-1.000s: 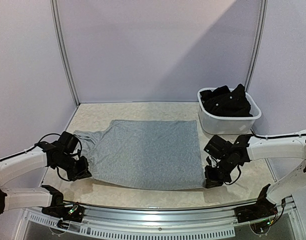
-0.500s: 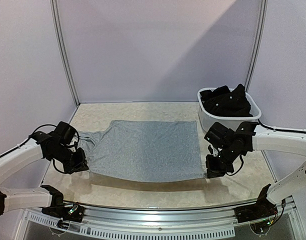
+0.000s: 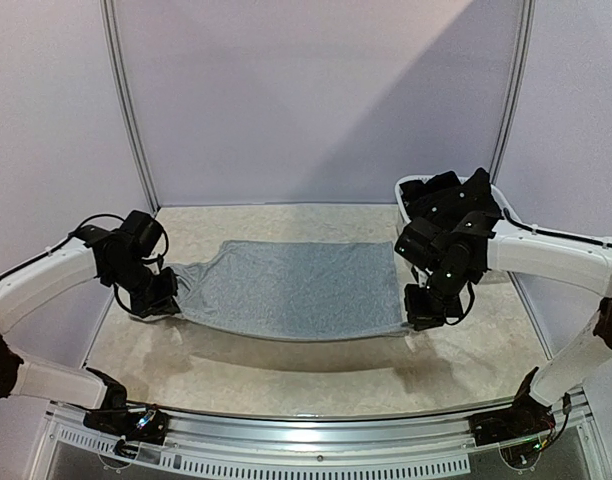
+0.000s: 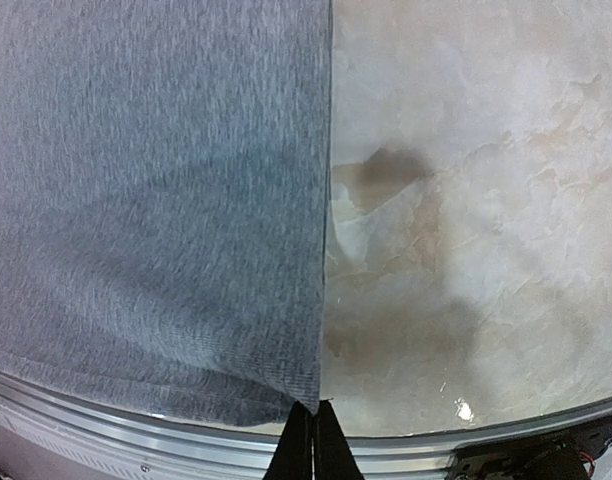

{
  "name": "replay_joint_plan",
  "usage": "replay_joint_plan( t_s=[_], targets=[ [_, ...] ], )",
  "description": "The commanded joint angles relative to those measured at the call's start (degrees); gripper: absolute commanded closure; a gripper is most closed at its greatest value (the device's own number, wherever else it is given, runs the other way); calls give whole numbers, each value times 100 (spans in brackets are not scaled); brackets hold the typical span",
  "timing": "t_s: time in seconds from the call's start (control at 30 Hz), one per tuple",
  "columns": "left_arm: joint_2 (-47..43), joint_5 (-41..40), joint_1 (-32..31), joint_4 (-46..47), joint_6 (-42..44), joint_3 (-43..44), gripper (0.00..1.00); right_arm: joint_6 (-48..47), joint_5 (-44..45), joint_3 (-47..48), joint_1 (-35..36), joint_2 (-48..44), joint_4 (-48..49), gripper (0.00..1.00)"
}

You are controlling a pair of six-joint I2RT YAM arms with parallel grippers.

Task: Fold and stack the mixed laundry pile
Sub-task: Fold the flattened tank top at the center of the board.

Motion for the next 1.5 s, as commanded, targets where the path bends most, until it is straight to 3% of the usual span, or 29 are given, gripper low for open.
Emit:
replay_joint_plan(
  t_s=[0.0,0.53,0.77,0.9,1.1,1.47],
  targets=[
    [440,-195,-69,-146,362,526,100,-271,378,453,-208,334,-316,100],
    [2434,-428,6,-284,990,2127,100,-1123,371,1619,-825,1652,-406,100],
    [2663,-384,81,-505,1178,2373,100,-1372,277,1830,-900,1915,-505,100],
    [2329,-126,78,-886,1304,2178,100,-1512,-47,1669,-890,1779,-612,100],
    [1479,320,72,-1397,1246,1311,100,-1549,-1244,577,-852,816,-320,100],
    [469,595,-150,-1341,616,-299,100,-983,-1511,-750,-189,304,-18,100]
  ],
)
